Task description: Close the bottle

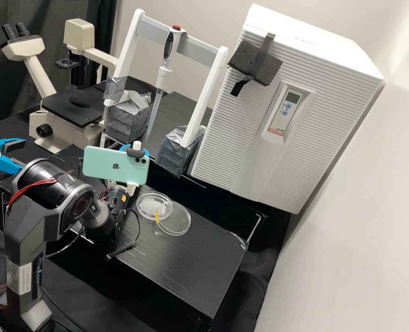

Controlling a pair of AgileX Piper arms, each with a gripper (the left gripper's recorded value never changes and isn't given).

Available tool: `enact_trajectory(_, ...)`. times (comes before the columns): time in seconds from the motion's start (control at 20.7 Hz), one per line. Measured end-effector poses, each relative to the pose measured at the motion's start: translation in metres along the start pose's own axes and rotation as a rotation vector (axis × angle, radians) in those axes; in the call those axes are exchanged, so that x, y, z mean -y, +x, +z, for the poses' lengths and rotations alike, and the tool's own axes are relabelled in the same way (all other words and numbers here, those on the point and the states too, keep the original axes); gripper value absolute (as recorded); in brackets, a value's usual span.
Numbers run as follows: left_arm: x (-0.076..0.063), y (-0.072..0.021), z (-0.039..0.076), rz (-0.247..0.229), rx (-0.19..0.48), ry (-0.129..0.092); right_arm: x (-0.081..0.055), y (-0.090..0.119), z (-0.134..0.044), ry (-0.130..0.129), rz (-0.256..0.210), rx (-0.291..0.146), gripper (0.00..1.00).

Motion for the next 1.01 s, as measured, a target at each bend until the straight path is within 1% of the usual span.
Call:
enact_trajectory(0.05,0.0000,0.0000,0.0000,0.000,0.000,0.000,-0.0002,0.0002,0.0000,0.003,0.007,-0.002,0.00)
enact_trajectory(0.29,0.0000,0.0000,0.0000,0.000,0.000,0.000,0.0006,-0.0001,-0.0001,0.006,0.008,-0.006,0.00)
enact_trajectory(0.39,0.0000,0.0000,0.0000,0.000,0.000,0.000,0.0022,-0.0009,-0.0008,0.015,0.013,-0.005,0.00)
enact_trajectory(0.58,0.0000,0.0000,0.0000,0.000,0.000,0.000,0.0057,-0.0026,-0.0013,0.023,0.006,0.001,0.00)
enact_trajectory(1.01,0.0000,0.0000,0.0000,0.000,0.000,0.000,0.0063,-0.0041,-0.0008,0.025,0.007,0.002,0.00)
